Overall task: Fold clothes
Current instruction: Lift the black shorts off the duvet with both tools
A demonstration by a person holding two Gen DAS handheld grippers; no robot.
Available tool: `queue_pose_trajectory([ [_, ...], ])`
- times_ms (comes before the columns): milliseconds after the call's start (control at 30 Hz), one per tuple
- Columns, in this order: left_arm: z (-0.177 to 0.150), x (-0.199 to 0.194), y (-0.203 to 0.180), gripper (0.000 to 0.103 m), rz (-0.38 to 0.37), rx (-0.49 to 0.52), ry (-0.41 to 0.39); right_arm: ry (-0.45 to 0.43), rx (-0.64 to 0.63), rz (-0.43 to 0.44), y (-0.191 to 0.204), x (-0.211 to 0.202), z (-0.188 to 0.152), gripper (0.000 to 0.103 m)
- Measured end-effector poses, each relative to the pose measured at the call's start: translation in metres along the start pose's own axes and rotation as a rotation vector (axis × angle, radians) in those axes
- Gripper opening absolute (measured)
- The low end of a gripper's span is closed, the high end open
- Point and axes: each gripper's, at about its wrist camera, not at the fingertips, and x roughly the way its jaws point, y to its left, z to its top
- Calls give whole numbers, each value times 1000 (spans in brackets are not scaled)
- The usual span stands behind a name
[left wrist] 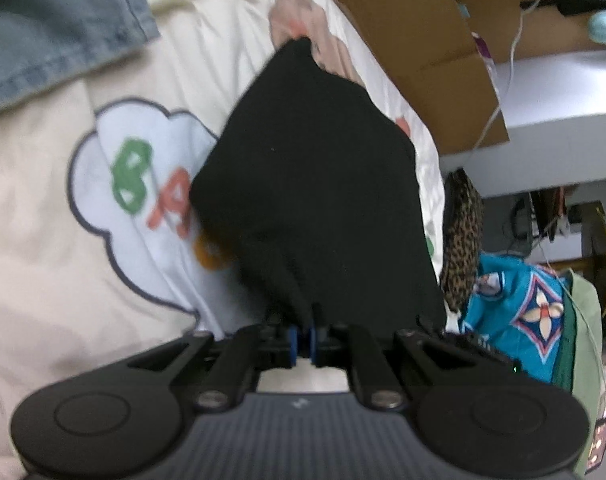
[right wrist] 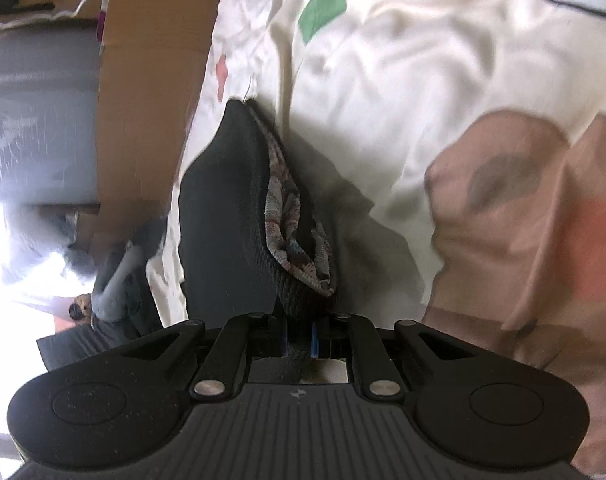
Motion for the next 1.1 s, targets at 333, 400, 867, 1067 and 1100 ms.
queue_pose_trajectory([
  [333, -22, 29, -8, 6, -4, 56, 129, -67, -4, -8, 5, -18, 26, 8],
  [400, -25, 33, -10, 6, -2, 78, 150, -77, -10, -10, 7, -20, 30, 8],
  [867, -49, 63, -19, 4, -12, 159, 305, -145, -88, -40, 29, -19, 64, 7],
  [1067, -42, 57, -8, 3, -15, 104, 284, -162, -119, -69, 32, -15, 80, 7],
  [1100, -38, 53, -6, 3, -15, 98, 266, -164, -124, -75, 33, -14, 83, 7],
])
